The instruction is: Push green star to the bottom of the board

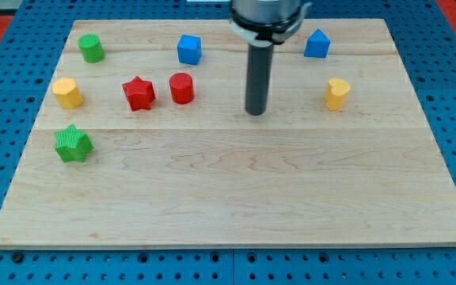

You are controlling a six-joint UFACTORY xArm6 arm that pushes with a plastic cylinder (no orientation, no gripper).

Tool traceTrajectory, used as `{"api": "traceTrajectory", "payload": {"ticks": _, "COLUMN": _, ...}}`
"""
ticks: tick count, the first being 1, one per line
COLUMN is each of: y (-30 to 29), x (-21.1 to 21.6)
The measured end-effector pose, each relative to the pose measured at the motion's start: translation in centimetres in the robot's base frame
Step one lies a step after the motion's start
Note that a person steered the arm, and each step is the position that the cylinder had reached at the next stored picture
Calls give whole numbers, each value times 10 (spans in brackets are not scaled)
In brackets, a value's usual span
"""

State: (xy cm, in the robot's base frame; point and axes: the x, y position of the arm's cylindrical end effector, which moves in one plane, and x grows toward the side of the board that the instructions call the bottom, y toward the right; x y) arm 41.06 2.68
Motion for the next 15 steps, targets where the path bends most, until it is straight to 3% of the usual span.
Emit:
{"api": "traceTrajectory", "payload": {"ticks": 1, "y": 0, "x": 37}}
{"api": "traceTrajectory", "payload": {"ticks": 2, "y": -8, "x": 103}}
{"api": "traceTrajectory", "payload": {"ticks": 3, "y": -68, "x": 149}}
{"api": "traceTrajectory", "payload": {"ticks": 4, "y": -149, "x": 170}}
{"api": "traceTrajectory", "payload": {"ticks": 6, "y": -328, "x": 160}}
{"api": "traceTrajectory", "payload": {"ticks": 7, "y": -332, "x": 158}}
{"api": "traceTrajectory", "payload": {"ticks": 8, "y": -331, "x": 134}}
{"api": "traceTrajectory", "payload": {"ticks": 9, "y": -331, "x": 74}}
{"api": "traceTrajectory", "payload": {"ticks": 10, "y": -278, "x": 46}}
{"api": "traceTrajectory", "payload": {"ticks": 11, "y": -231, "x": 58}}
{"api": "traceTrajectory", "payload": {"ticks": 13, "y": -190, "x": 94}}
{"api": "traceTrajectory", "payload": {"ticks": 15, "y": -39, "x": 124}}
